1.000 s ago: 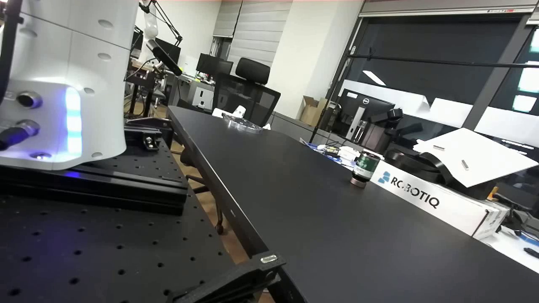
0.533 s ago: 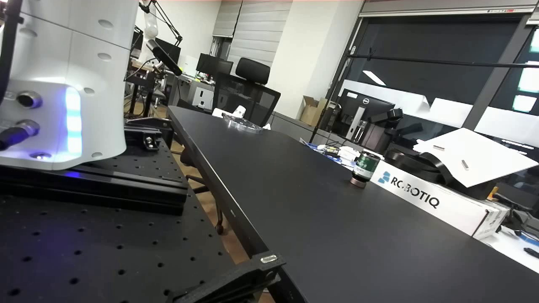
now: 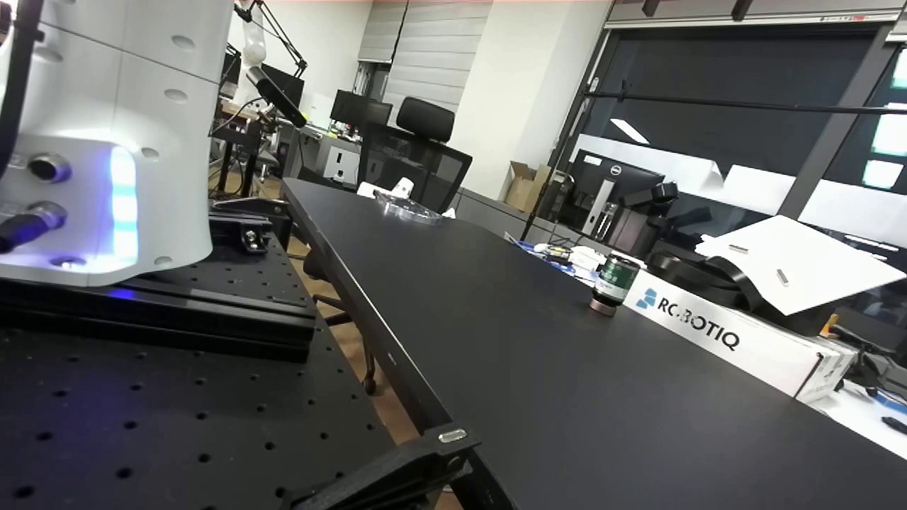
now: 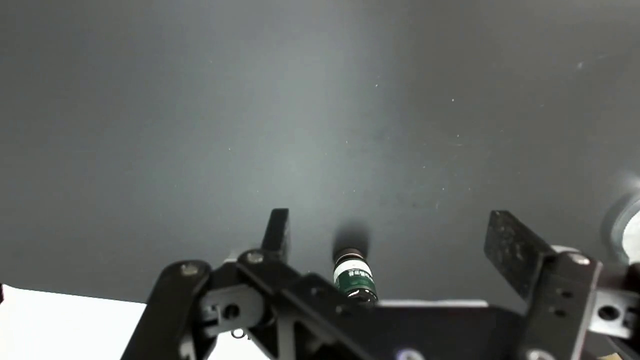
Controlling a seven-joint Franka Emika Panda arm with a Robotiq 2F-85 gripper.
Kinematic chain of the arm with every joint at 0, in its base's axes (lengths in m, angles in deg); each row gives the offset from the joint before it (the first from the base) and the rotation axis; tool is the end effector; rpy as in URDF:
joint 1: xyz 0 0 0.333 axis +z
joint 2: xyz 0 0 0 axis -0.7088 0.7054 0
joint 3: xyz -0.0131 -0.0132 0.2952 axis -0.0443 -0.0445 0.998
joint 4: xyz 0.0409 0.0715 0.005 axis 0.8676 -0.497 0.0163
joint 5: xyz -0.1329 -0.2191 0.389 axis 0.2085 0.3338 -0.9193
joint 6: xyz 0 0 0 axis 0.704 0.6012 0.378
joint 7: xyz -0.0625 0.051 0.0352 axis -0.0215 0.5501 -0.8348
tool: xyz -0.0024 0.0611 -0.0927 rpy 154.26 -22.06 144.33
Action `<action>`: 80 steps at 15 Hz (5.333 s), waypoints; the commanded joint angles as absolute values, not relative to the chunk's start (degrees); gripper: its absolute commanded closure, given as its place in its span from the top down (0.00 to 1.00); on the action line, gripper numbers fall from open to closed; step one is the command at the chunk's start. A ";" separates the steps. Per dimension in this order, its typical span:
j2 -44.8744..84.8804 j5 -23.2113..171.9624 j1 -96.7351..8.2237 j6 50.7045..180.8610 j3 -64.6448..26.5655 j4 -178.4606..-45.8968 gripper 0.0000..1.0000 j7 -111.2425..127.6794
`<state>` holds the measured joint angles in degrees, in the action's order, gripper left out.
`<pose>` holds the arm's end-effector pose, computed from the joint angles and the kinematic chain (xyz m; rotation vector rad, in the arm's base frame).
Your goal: Pick up the medicine bottle and move it to the forward. Pick up the same bottle and move it to the right. Pick up the same bottle and move it to the left.
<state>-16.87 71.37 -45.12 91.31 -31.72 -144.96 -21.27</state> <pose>0.5142 -0.1601 0.4910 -3.0595 -0.2414 -0.1678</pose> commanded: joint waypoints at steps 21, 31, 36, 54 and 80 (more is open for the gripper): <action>23.88 66.79 -49.68 90.94 -18.27 -102.99 1.00 -18.26; 37.31 67.38 -50.05 105.62 -15.14 -96.65 1.00 -16.79; 41.71 67.47 -50.43 107.56 -14.48 -96.27 1.00 -16.57; 49.92 67.22 -50.33 107.97 -12.77 -95.60 1.00 -14.45; 20.24 76.52 -50.62 102.41 -15.08 -128.28 0.45 -19.36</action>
